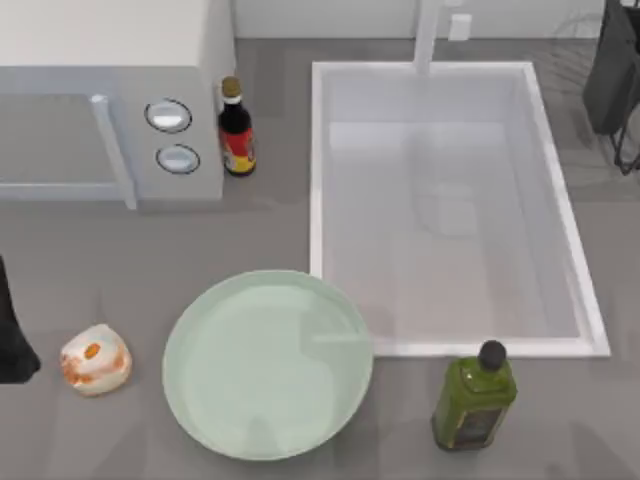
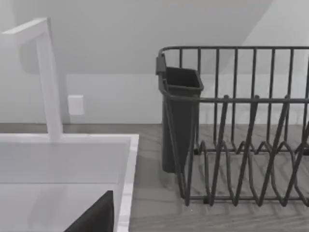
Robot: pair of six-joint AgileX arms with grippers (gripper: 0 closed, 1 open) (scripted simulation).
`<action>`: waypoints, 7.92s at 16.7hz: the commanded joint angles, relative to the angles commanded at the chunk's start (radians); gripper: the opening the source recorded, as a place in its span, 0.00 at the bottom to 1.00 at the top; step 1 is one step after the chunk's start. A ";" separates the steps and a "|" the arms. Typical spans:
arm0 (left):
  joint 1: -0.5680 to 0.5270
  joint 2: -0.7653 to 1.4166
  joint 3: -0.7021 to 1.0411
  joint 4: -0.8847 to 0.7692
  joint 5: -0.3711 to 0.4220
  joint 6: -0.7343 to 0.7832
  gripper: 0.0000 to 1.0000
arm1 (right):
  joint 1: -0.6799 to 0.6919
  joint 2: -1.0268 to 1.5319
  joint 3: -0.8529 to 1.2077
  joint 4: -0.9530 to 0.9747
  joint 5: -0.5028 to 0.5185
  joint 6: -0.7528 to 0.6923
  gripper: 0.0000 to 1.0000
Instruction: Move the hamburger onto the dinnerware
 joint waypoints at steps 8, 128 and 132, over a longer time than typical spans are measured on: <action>-0.027 0.224 0.188 -0.164 0.000 0.122 1.00 | 0.000 0.000 0.000 0.000 0.000 0.000 1.00; -0.696 1.931 1.289 -0.948 0.018 2.467 0.08 | 0.000 0.000 0.000 0.000 0.000 0.000 1.00; -0.696 1.931 1.289 -0.948 0.018 2.467 0.38 | 0.000 0.000 0.000 0.000 0.000 0.000 1.00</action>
